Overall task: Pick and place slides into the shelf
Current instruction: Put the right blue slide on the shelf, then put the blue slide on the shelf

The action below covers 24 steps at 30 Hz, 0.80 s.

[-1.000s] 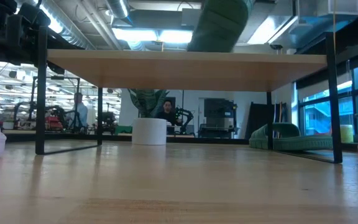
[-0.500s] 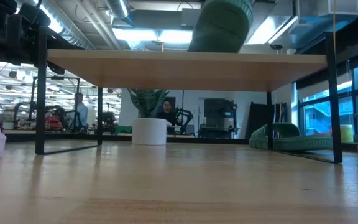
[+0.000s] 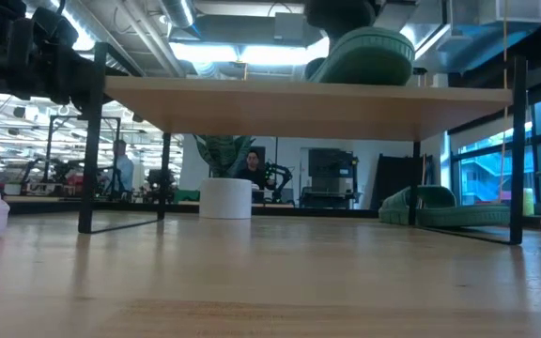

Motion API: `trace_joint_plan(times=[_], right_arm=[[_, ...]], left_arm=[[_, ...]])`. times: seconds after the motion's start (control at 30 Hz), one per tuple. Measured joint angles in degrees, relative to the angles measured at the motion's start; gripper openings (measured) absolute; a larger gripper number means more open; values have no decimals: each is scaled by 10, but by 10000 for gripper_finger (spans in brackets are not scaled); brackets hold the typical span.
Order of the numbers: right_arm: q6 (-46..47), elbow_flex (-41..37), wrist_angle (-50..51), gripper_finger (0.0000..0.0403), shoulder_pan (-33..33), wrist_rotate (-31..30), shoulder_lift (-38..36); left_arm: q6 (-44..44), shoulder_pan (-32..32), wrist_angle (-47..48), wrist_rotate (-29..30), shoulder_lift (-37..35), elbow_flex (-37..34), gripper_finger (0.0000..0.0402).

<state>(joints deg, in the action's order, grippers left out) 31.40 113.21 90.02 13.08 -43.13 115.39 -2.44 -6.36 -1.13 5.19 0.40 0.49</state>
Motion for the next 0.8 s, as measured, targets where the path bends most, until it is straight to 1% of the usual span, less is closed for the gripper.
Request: trace_joint_plan(times=[0.2,0.4,0.53,0.8], right_arm=[[-1,0,0,68,0,4,0],[-6,0,0,83,0,9,0],[-31,0,1,99,0,10,0],[-26,4,1,163,0,33,0]], left_arm=[[0,0,0,0,0,0,166],[0,0,-2,0,0,0,166],[0,0,-3,0,0,0,166],[0,0,-2,0,0,0,166]])
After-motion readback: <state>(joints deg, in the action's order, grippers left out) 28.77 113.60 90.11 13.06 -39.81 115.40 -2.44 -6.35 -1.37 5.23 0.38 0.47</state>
